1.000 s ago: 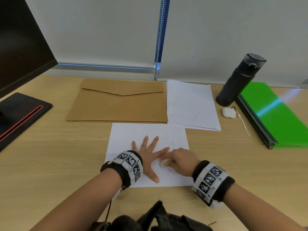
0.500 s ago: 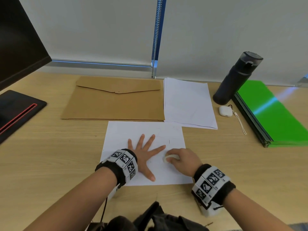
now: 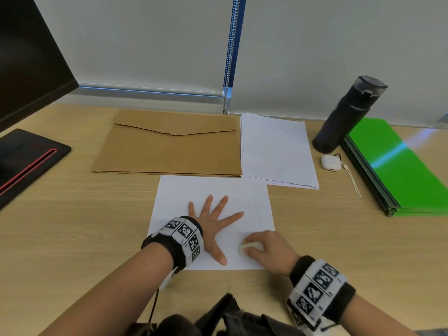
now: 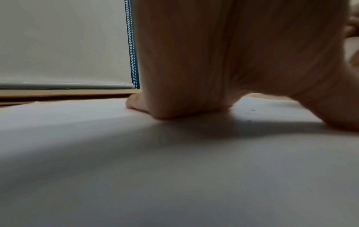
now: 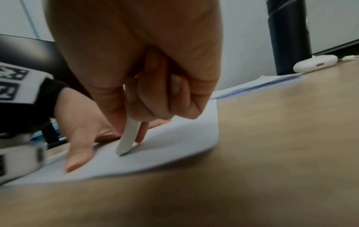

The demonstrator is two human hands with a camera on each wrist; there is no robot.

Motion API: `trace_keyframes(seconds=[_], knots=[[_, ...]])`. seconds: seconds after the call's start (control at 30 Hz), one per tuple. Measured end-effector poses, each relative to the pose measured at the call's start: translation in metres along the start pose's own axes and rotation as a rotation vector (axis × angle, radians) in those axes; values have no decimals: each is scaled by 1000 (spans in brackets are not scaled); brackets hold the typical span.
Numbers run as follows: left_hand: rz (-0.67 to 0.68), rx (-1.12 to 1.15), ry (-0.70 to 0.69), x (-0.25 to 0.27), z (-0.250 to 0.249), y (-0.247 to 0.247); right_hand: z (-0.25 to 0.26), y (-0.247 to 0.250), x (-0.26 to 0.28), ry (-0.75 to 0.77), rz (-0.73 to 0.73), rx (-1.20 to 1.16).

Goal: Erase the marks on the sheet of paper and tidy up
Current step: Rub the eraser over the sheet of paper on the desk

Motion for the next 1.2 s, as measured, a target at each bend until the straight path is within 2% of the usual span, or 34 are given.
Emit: trace_keyframes(seconds=[0.07, 0.13, 0.23, 0.3, 0.4, 0.47, 0.5, 0.6, 0.67, 0.77, 0.83, 0.97, 1.0, 1.07, 1.13, 1.2], knots=[[-1, 0, -5, 0, 1, 0, 1, 3, 2, 9, 35, 11], [1, 3, -4, 1, 1, 0, 3, 15, -8, -23, -47, -18], [-21, 4, 13, 1, 0, -1, 6, 28, -28, -63, -210, -189], [-36, 3, 30, 0, -1, -2, 8, 28, -33, -54, -262, -186], [-46, -1, 41, -2, -1, -3, 12, 24, -26, -49, -111, -94], [-44, 0, 41, -3, 0, -3, 15, 27, -24, -66, 15, -139], [-44, 1, 40, -4, 0, -3, 17, 31, -26, -73, 25, -164], [-39, -3, 40, -5, 0, -3, 18, 39, -38, -83, -122, -243], [-36, -1, 42, -5, 0, -3, 18, 36, -35, -93, -143, -282], [-26, 8, 29, -4, 1, -3, 17, 26, -22, -118, 60, -243], [-23, 2, 26, -4, 2, -3, 18, 30, -22, -127, 107, -233], [-30, -10, 35, -5, 1, -3, 17, 36, -37, -134, -147, -396], [-33, -8, 37, -5, 0, -3, 17, 34, -36, -135, -170, -419], [-32, -3, 35, -5, 1, -3, 17, 26, -29, -136, -100, -397], [-28, 3, 27, -6, 1, -3, 18, 21, -21, -148, 44, -331], [-26, 0, 26, -5, 1, -3, 20, 24, -22, -141, 66, -332]])
Point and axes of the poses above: each hand's wrist, its own x-axis away from the middle knuckle, its own y-axis out of the back of the hand, z = x × y, the point moved 1 cm from there along -x, towards the middle knuckle, and after that the axes turned 11 degrees about z, right-handed, at the moved point
